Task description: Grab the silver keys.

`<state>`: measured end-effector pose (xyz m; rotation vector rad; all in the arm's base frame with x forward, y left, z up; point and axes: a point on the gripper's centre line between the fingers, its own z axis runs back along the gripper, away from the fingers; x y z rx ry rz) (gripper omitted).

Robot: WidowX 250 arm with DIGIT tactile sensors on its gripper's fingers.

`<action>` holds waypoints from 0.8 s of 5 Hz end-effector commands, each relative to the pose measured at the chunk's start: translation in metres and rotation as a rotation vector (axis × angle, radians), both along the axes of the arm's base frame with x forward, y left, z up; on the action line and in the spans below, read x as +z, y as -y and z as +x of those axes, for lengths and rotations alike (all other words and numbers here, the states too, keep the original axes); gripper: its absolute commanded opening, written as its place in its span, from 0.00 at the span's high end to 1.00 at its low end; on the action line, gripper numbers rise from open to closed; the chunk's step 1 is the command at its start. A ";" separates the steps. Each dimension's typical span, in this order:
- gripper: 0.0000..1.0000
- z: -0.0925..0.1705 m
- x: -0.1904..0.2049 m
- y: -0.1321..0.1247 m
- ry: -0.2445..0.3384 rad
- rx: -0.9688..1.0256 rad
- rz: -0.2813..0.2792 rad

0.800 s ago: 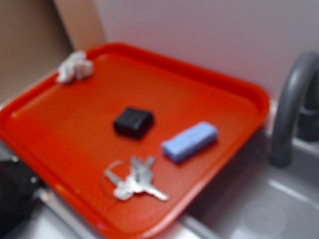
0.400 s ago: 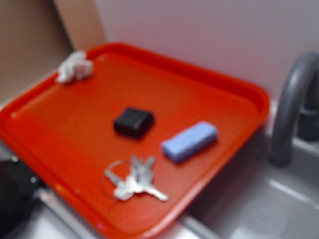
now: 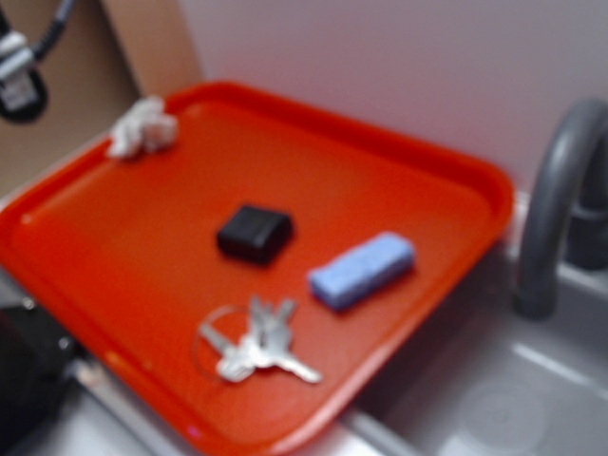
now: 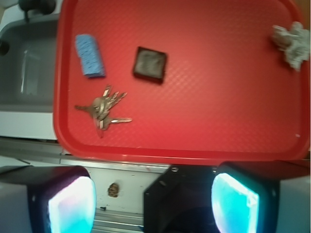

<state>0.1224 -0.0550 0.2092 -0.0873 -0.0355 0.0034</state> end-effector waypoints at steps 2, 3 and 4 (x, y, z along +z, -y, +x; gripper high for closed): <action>0.00 -0.001 -0.026 0.043 0.170 0.037 0.027; 0.00 0.010 -0.046 0.043 0.185 0.055 0.025; 0.00 0.027 -0.073 0.048 0.125 0.024 -0.010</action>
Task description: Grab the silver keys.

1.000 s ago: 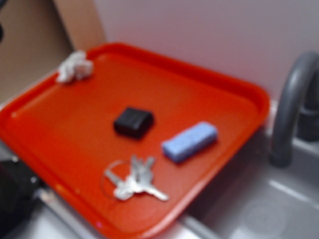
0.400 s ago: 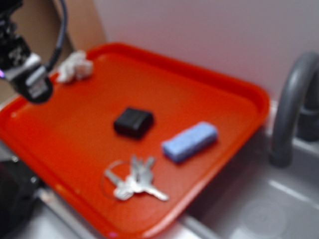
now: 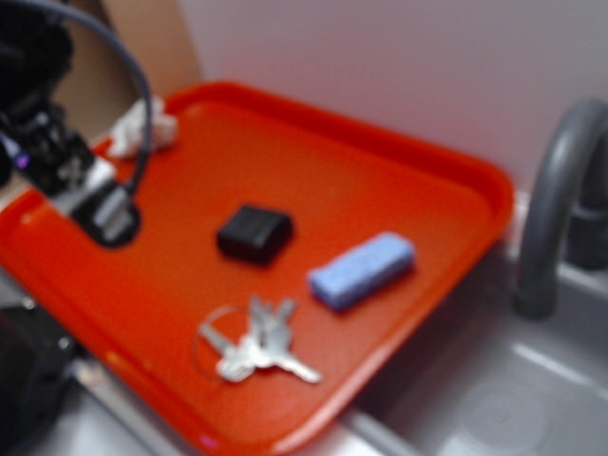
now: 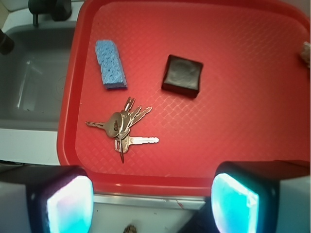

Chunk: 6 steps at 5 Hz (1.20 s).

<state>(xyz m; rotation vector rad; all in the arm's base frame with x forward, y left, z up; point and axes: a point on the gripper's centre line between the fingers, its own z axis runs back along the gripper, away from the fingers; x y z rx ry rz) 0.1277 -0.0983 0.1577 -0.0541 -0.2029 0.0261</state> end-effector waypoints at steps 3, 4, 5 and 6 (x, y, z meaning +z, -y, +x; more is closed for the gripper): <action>0.00 0.052 -0.095 0.033 -0.191 -0.109 -0.016; 0.00 0.051 -0.110 0.028 -0.209 -0.121 0.010; 1.00 0.044 -0.110 0.020 -0.218 -0.130 -0.005; 1.00 0.034 -0.105 0.020 -0.225 -0.146 -0.026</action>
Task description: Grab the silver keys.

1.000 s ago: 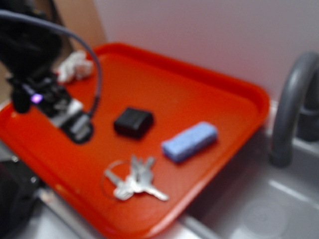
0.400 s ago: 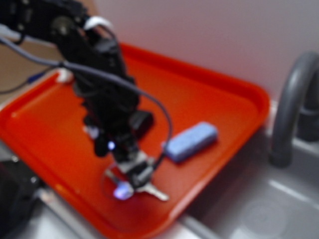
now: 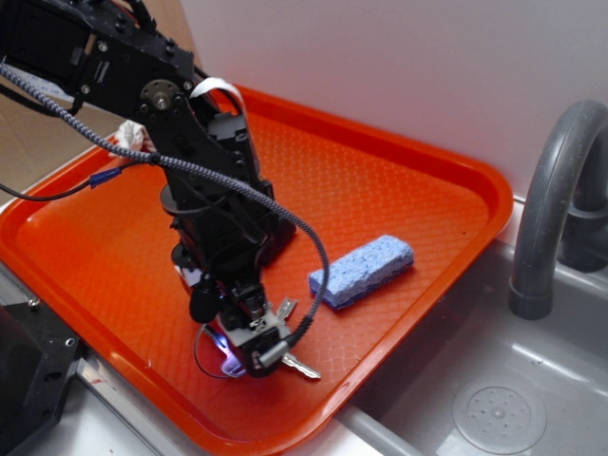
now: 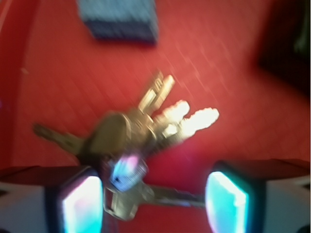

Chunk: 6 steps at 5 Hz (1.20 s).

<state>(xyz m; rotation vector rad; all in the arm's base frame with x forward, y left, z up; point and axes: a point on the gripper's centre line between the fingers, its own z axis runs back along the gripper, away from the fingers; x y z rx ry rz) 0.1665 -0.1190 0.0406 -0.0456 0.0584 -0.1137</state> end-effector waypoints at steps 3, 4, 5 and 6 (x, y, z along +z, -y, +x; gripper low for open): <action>1.00 -0.018 0.016 0.002 0.039 -0.001 -0.062; 1.00 -0.019 0.017 0.003 0.049 -0.002 -0.057; 1.00 -0.009 0.067 -0.024 0.106 0.033 -0.074; 1.00 0.008 0.117 -0.073 0.233 0.204 -0.094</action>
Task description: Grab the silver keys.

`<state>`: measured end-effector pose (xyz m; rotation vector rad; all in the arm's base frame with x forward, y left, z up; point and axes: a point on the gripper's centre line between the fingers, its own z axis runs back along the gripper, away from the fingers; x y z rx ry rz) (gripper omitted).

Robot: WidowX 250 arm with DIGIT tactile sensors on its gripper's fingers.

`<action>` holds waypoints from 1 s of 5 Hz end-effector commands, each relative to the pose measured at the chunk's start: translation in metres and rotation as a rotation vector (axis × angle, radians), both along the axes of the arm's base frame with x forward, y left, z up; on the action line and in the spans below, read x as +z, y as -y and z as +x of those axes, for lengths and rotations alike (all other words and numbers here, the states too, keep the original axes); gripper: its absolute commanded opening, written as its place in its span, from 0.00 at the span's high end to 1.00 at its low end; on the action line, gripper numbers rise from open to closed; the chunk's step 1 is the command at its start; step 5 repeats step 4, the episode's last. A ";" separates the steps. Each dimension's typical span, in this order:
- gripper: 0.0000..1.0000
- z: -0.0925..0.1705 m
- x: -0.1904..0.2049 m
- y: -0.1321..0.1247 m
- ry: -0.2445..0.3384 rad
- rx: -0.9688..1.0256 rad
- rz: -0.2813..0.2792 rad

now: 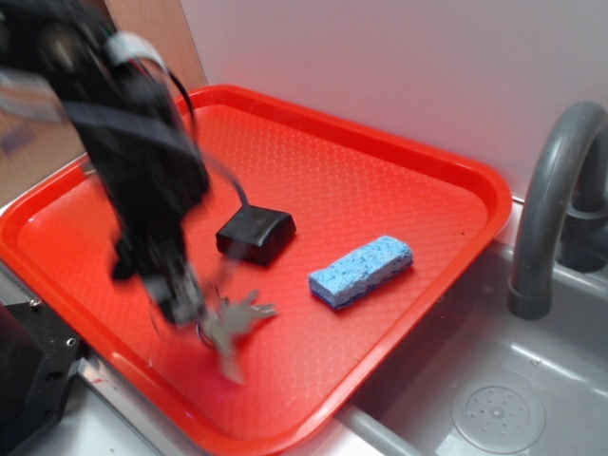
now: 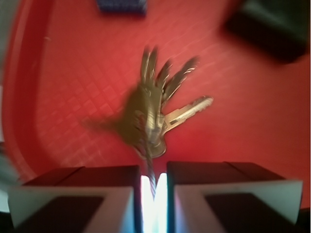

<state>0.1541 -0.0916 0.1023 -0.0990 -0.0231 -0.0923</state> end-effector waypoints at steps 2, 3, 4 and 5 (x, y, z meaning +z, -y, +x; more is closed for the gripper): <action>1.00 0.055 0.159 -0.057 0.159 0.351 0.117; 1.00 0.066 0.177 -0.062 0.128 0.375 0.124; 1.00 0.071 0.174 -0.064 0.108 0.377 0.117; 1.00 0.071 0.174 -0.064 0.108 0.377 0.117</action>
